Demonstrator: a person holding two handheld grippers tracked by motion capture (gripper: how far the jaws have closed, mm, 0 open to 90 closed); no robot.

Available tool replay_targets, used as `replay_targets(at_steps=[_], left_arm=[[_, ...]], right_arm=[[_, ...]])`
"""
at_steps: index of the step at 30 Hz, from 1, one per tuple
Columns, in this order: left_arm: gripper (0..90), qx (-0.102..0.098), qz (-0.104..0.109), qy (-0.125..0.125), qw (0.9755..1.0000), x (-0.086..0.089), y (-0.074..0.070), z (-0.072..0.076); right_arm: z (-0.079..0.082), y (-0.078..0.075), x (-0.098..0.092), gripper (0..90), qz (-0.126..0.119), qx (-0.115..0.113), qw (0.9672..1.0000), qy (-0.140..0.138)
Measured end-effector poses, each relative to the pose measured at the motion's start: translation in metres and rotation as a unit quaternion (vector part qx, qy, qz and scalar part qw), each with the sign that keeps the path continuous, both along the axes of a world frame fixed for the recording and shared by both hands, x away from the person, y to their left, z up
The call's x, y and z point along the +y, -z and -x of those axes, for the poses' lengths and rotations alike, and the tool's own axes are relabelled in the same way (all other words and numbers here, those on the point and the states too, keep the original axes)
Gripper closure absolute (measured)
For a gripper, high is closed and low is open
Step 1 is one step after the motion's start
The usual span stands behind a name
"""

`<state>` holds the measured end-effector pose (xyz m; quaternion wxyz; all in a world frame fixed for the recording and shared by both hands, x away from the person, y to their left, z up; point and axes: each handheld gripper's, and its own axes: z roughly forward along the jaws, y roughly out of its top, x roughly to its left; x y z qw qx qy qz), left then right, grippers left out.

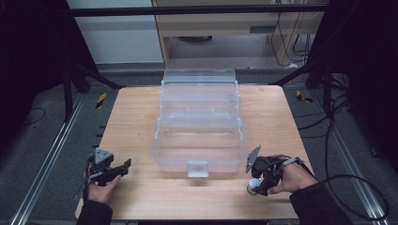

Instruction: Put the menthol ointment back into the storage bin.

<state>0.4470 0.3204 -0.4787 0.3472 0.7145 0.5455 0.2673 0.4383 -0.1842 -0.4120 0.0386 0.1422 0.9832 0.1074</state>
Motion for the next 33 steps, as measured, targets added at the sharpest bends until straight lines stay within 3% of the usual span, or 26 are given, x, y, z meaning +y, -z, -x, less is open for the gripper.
replay_targets(at_steps=[7,33], left_arm=[[26.4,0.001,-0.001,0.0,1.0,0.0,0.0,0.0],[26.5,0.002,-0.001,0.0,1.0,0.0,0.001,-0.001]], right_arm=[[-0.001,0.005,0.003,35.1,0.007,0.003,0.9999,-0.012],[-0.007,0.023,0.005,45.9,0.027,0.023,0.9993,-0.012]])
